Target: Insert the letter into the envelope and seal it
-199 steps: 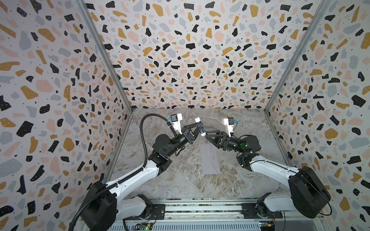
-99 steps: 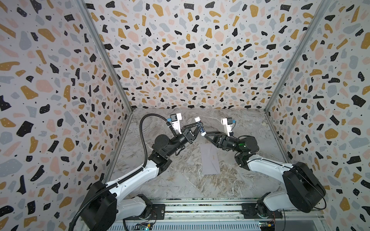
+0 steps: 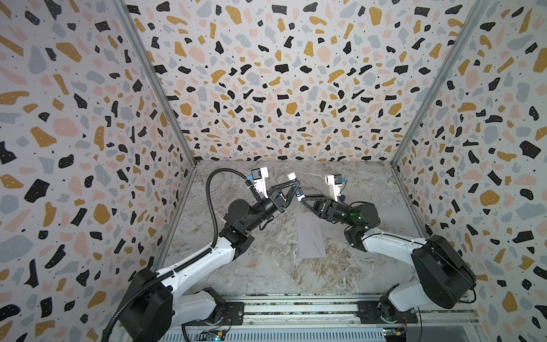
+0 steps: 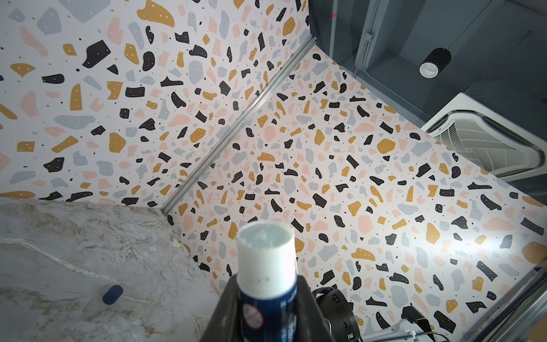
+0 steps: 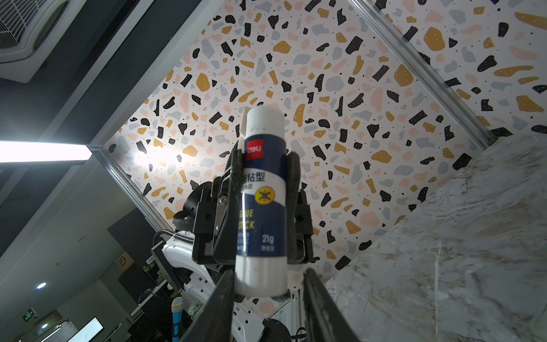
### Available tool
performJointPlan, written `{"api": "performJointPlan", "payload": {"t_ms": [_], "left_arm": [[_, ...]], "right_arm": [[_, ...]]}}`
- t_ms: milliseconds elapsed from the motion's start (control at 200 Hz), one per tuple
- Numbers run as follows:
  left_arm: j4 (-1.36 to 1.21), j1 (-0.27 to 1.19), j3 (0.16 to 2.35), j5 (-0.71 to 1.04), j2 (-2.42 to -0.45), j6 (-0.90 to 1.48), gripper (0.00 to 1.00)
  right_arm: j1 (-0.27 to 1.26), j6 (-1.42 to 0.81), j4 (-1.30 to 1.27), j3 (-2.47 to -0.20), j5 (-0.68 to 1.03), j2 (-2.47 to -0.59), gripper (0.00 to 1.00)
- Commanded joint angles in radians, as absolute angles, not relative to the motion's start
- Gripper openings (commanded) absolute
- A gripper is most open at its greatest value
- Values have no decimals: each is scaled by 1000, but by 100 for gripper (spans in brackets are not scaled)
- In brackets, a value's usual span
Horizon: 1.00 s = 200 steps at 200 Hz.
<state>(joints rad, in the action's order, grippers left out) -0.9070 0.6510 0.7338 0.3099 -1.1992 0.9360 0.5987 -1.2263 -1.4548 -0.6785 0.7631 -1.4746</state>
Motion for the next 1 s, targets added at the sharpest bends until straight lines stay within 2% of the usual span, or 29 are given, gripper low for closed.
{"api": "performJointPlan", "payload": {"t_ms": [0,210,345,636,781,996], "left_arm": [[-985,652,750,327,-1195,937,0],[-985,652,750,328,-1200,939,0],[-986,652,751,329,-1201,939,0],[-973,652,753,325,-1204,929,0],[-942,652,757,320,-1203,905,0],[-904,655,758,311,-1204,857,0]], "right_arm": [[604,-1242,-1516,-722,749,-1469,39],[604,-1257,-1533,-727,743,-1484,37],[603,-1261,-1537,-729,740,-1489,29],[606,-1223,-1478,-724,722,-1467,20],[609,-1124,-1338,-726,683,-1409,15],[637,-869,-967,-771,567,-1290,9]]}}
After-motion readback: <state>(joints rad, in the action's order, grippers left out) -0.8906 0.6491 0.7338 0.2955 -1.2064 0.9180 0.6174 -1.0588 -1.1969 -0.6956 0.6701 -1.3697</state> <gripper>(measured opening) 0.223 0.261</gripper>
